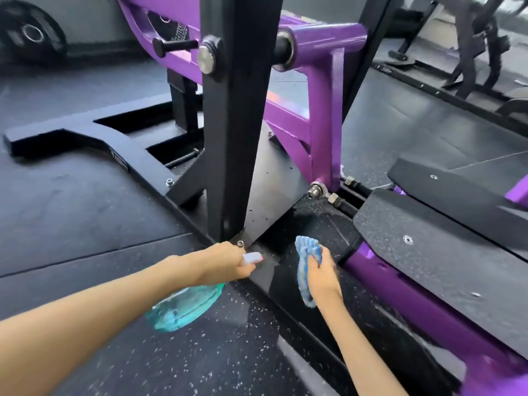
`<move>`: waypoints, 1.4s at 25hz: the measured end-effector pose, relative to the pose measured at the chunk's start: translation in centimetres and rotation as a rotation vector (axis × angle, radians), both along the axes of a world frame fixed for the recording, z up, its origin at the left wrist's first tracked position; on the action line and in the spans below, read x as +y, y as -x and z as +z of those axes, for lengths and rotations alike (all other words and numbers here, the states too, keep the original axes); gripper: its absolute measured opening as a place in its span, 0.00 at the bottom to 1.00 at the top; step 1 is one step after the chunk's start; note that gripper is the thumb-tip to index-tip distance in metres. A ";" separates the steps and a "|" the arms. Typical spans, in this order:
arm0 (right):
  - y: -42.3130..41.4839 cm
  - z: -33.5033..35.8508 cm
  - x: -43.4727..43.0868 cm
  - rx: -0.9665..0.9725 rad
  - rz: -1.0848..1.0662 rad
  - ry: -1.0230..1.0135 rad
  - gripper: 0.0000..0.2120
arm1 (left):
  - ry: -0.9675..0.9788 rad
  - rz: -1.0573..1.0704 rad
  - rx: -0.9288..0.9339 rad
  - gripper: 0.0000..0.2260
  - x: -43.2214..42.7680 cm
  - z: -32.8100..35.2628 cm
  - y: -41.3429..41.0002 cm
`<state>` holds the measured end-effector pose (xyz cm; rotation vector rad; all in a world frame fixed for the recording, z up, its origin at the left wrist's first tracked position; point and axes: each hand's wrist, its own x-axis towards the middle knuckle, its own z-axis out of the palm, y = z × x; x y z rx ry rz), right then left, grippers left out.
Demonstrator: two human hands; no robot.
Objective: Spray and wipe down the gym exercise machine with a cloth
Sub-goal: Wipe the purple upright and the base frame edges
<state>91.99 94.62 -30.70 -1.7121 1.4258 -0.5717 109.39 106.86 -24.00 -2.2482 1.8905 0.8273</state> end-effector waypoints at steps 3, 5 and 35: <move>0.4 -0.5 -0.1 0.066 0.052 0.059 0.16 | -0.121 -0.018 -0.142 0.19 0.5 0.3 1.9; -1.1 -1.8 0.7 0.128 0.219 0.198 0.17 | -0.105 0.066 -0.082 0.18 0.8 0.7 1.5; -4.7 -4.5 4.0 0.014 0.255 0.457 0.07 | 0.677 0.806 0.351 0.06 6.5 -10.8 -5.3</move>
